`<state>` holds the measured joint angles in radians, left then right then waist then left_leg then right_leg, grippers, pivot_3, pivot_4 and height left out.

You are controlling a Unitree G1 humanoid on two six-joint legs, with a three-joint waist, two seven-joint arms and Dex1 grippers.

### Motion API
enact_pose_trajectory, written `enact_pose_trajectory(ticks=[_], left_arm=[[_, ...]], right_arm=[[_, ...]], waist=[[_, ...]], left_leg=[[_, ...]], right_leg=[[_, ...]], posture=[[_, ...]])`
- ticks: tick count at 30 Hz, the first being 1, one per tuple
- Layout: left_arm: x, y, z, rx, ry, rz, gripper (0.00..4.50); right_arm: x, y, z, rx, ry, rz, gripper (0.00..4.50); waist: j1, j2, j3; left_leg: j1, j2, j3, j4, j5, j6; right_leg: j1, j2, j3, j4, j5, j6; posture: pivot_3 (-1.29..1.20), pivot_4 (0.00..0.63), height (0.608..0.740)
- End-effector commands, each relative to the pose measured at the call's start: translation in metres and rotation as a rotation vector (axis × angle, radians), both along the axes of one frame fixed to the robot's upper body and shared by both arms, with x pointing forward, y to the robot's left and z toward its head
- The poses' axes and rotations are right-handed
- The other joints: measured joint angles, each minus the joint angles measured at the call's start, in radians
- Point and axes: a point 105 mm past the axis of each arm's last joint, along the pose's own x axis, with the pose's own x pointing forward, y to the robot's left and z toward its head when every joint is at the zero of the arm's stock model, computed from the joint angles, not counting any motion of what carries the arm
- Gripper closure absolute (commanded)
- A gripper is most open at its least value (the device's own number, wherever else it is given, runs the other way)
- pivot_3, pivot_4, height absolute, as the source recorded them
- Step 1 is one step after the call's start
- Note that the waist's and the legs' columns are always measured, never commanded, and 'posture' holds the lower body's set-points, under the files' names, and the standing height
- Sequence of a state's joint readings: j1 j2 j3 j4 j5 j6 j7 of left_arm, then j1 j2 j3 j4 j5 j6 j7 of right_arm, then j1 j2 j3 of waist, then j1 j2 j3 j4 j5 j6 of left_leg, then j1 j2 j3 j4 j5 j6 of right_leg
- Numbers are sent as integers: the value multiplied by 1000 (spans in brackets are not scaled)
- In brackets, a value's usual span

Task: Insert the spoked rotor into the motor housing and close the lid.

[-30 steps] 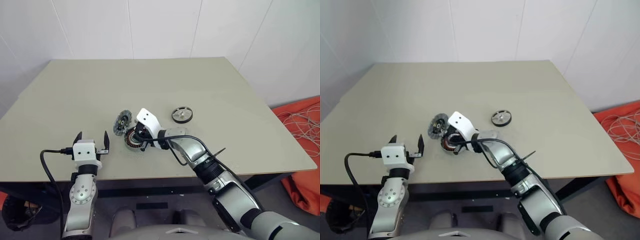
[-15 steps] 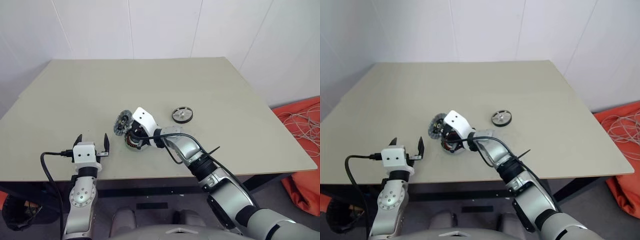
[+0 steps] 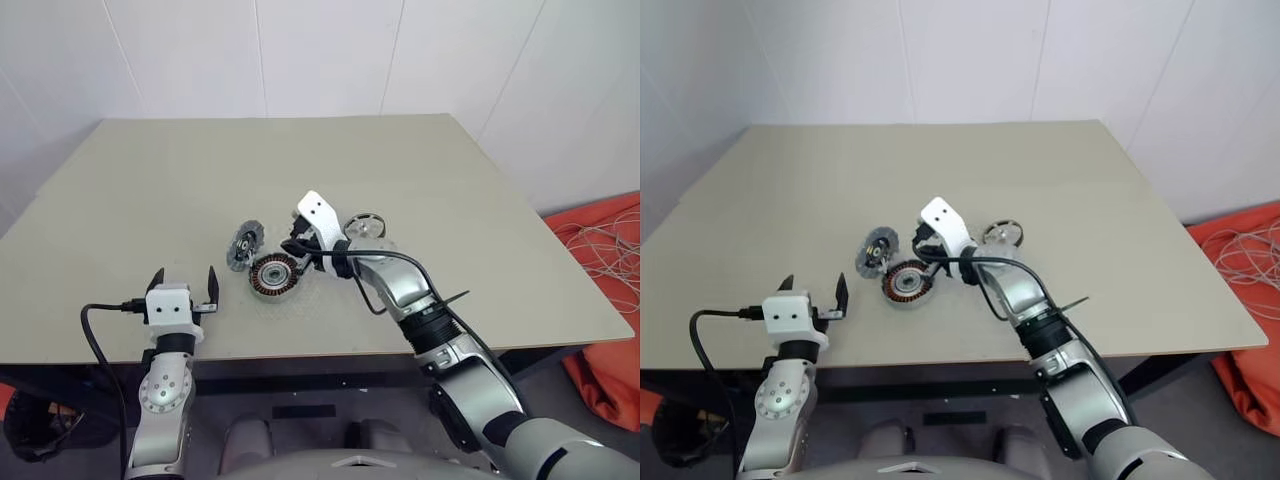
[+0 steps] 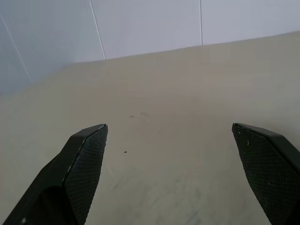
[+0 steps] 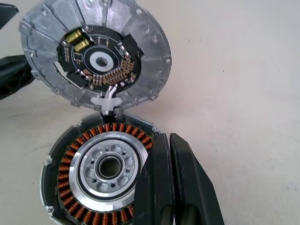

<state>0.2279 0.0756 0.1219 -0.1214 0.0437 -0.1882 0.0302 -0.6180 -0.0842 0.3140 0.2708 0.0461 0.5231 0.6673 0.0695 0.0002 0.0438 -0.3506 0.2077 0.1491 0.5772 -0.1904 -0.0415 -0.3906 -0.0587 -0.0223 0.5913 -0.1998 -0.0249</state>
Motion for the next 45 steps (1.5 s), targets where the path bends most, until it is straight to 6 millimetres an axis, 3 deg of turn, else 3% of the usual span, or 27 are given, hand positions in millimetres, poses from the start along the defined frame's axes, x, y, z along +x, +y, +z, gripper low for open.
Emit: enact_pose_trajectory(ticks=[1,5,11,14,19,25,32,45], left_arm=[[3,-1,14,15,-58,-9,0],[1,1,14,13,-55,3,0],[1,2,12,13,-48,-1,0],[3,1,11,12,-47,-8,0],[5,0,11,11,-46,-19,0],[7,0,11,10,-46,-23,0],[7,-1,10,11,-45,-23,0],[6,-1,9,15,-41,-26,0]], right_arm=[[14,-13,28,102,-43,-92,4470],[25,-43,51,189,-71,-185,4470],[51,-117,74,170,-188,-445,4470],[59,-149,76,158,-187,-548,3896],[58,-176,67,133,-142,-603,2155],[52,-182,49,161,-15,-620,48],[47,-181,30,245,208,-673,48],[45,-164,24,486,558,-733,48]], waist=[[0,0,0],[3,0,0],[3,0,0],[2,0,0],[0,0,0],[1,1,0],[1,2,1],[1,2,1]], left_leg=[[0,0,0,0,0,0],[0,0,0,0,0,0],[0,0,0,0,0,0],[0,-1,0,0,0,0],[0,0,1,0,0,0],[0,0,1,0,0,0],[0,0,1,0,0,0],[0,0,1,1,0,0]], right_leg=[[0,0,0,0,0,1],[1,-1,0,0,0,1],[1,-1,0,0,1,-1],[0,-1,0,0,0,-1],[0,0,0,0,1,-1],[0,0,0,0,1,-2],[0,0,0,0,1,-2],[0,0,0,0,1,-2]], posture=[[0,0,740],[0,0,740],[0,0,740],[0,0,740],[0,0,740],[0,0,740],[0,0,740],[0,0,740]])
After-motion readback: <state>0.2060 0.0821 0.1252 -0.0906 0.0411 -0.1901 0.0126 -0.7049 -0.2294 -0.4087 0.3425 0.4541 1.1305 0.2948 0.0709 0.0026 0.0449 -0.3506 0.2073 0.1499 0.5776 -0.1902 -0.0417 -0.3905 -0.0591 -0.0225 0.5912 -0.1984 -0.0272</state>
